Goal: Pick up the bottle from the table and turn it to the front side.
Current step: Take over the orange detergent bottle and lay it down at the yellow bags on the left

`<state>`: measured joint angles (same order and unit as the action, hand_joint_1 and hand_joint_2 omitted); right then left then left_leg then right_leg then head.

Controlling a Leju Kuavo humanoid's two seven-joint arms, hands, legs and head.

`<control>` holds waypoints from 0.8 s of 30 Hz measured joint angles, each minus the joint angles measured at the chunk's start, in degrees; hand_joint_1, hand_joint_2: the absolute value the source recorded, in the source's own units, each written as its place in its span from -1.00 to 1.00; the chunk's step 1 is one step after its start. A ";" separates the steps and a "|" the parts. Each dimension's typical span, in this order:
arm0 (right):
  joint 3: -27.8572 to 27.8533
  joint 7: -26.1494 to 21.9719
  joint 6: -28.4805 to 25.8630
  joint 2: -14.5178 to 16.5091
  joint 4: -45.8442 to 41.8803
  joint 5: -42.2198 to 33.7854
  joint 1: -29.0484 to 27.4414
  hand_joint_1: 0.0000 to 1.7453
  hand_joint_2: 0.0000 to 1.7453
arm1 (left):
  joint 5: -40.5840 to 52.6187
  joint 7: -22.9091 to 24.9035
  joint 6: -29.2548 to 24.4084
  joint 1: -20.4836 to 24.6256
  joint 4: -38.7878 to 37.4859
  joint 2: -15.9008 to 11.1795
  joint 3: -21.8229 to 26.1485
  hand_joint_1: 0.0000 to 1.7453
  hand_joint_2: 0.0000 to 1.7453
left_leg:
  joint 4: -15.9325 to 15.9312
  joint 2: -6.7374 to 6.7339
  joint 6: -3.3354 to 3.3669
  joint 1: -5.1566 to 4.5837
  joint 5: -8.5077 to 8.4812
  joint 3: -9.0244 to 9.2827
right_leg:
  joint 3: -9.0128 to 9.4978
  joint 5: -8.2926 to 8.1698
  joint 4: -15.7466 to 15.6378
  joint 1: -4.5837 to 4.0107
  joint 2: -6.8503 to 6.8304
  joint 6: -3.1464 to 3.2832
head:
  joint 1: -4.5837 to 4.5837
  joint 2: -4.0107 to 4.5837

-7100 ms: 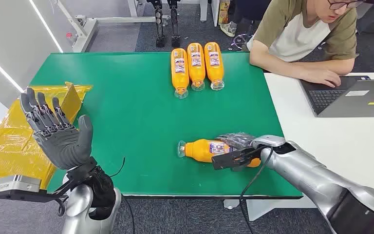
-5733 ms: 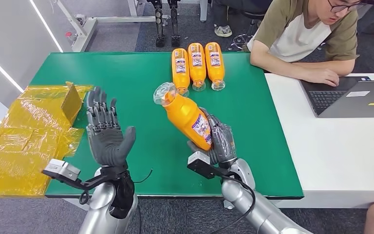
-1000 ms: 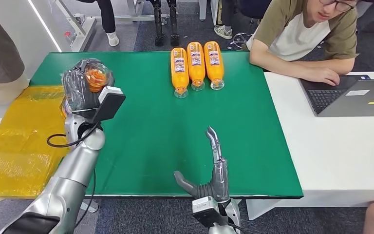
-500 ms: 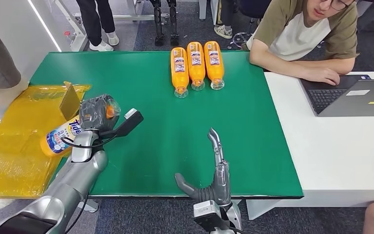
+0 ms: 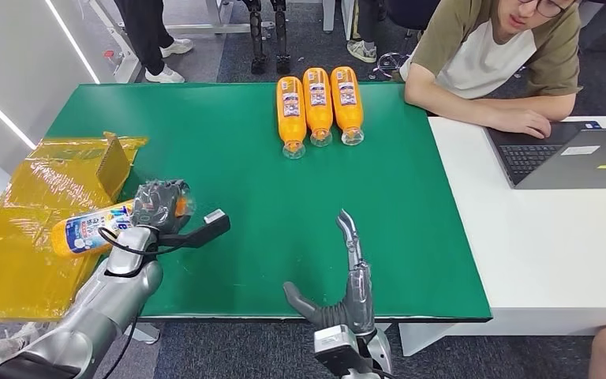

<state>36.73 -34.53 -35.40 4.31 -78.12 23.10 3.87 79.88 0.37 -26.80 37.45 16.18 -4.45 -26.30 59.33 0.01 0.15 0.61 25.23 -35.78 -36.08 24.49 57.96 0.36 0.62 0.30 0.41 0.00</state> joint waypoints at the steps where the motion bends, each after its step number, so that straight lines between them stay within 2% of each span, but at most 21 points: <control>1: -0.02 0.05 0.15 0.00 0.00 0.10 0.00 -1.00 1.00 | 0.38 0.07 1.12 -0.20 -0.18 -0.06 -0.26 0.39 1.00 | 0.00 0.00 0.00 0.00 0.00 0.00 | 0.00 0.00 0.00 0.00 0.00 0.00 | 0.00 0.00; 3: -0.05 0.14 0.38 0.01 0.01 0.34 0.00 -1.00 1.00 | 0.67 0.54 2.73 -0.62 -0.46 -0.08 -0.57 -0.61 1.00 | 0.00 0.01 0.00 0.00 0.00 0.00 | 0.00 0.00 0.00 0.00 -0.01 0.00 | 0.01 0.00; 4: -0.05 0.19 0.46 0.02 0.01 0.49 -0.01 -1.00 1.00 | 0.66 0.90 3.39 -0.84 -0.57 -0.06 -0.62 -1.00 1.00 | 0.00 0.01 0.00 0.00 0.00 0.00 | 0.00 0.00 0.00 0.00 -0.01 0.00 | 0.01 0.00; 11: -0.05 0.55 0.91 0.09 0.05 0.85 0.02 -1.00 1.00 | -2.50 1.06 7.56 -1.94 -0.93 0.69 -0.57 -1.00 1.00 | 0.00 0.01 0.00 0.00 0.00 0.00 | -0.01 0.00 0.00 0.00 -0.01 0.00 | 0.01 0.00; 17: -0.05 0.83 1.19 0.09 0.56 0.73 0.37 -1.00 1.00 | -7.58 -2.73 12.64 -1.82 -0.93 1.51 1.65 -1.00 1.00 | 0.00 0.05 0.00 0.00 -0.01 0.02 | 0.03 0.00 0.00 0.00 -0.07 0.00 | 0.01 0.00; 22: -0.05 0.87 1.21 0.09 0.98 0.72 0.69 -1.00 1.00 | -8.75 -3.80 14.08 -1.66 -0.93 2.07 3.23 -1.00 1.00 | 0.00 0.07 0.00 0.00 -0.01 0.03 | 0.05 0.00 0.00 0.00 -0.10 0.00 | 0.00 0.00; 24: -0.05 0.87 1.22 0.09 1.13 0.53 0.79 -1.00 1.00 | -10.57 -5.28 16.21 -1.50 -0.93 2.27 4.03 -1.00 1.00 | 0.00 0.09 -0.01 0.00 -0.01 0.04 | 0.06 -0.01 0.00 0.00 -0.11 0.00 | 0.00 0.00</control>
<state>36.68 -33.66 -34.18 4.39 -76.99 23.64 4.66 69.30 -4.91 -10.59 35.95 15.26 -2.18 -22.27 59.32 0.09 0.14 0.61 25.21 -35.75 -36.02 24.48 57.96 0.36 0.51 0.31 0.41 0.00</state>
